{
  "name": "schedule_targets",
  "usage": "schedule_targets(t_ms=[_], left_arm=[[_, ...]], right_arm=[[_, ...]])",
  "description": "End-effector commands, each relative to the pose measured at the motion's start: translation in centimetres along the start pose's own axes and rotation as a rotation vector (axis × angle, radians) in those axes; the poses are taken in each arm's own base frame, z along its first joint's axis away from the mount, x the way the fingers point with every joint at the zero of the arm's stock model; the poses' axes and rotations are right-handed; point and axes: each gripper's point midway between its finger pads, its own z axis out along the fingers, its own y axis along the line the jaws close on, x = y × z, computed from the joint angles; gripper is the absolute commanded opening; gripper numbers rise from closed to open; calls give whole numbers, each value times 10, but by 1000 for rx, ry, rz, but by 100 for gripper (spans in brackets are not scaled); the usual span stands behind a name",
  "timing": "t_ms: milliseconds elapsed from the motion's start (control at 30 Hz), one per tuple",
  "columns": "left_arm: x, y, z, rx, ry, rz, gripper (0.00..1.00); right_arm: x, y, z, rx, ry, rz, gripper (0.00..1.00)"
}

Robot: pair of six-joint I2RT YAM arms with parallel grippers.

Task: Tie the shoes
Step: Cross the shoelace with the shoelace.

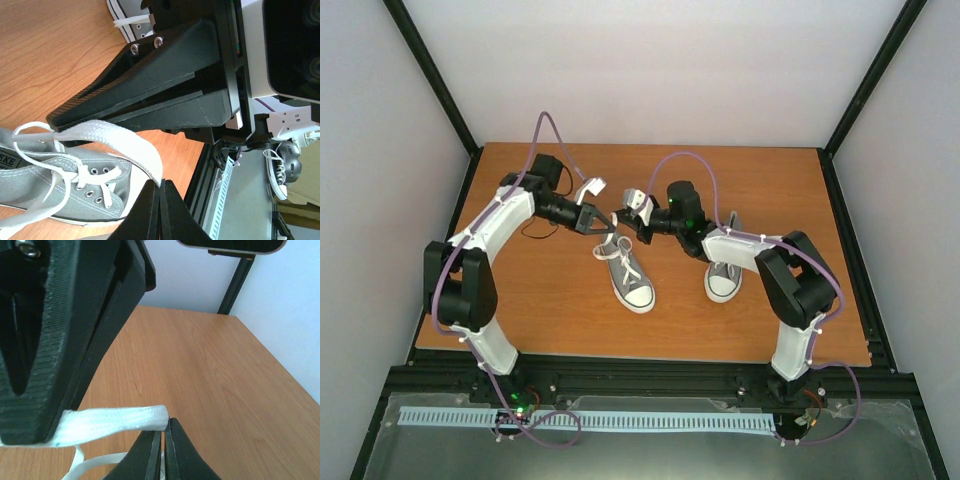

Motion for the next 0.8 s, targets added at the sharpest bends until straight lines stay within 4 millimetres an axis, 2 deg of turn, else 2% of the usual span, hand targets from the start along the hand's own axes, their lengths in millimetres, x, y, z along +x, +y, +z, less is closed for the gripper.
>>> schedule_targets(t_ms=[0,67,233,333,367,400,533,567,633,667,767], left_arm=[[-4,-5,0,5,14,42,2],[-2,-1,0,-22,27,47,8],[6,4,-14,-142,112,175,47],[12,14,-27,-276,150,286,60],[13,19,-31,-322,153,318,86],[13,24,-34,-363,152,347,98],[13,38,-34,-422,143,413,99],[12,43,-31,-431,136,416,93],[11,57,-28,-458,132,414,73],[9,63,-26,-472,135,410,66],[3,74,-24,-497,123,428,56]], right_arm=[[-5,5,-7,-2,-29,-21,3],[-2,-1,-12,25,-21,-2,3],[4,-11,-27,69,12,23,3],[3,-8,-35,71,36,2,3],[3,-7,-38,72,45,-6,3],[3,-6,-40,75,53,-13,3],[1,0,-53,77,67,-26,3],[-2,2,-56,67,62,-28,3],[-10,13,-62,20,54,-38,3],[-12,19,-65,-10,57,-37,3],[-10,37,-73,-82,88,-6,3]])
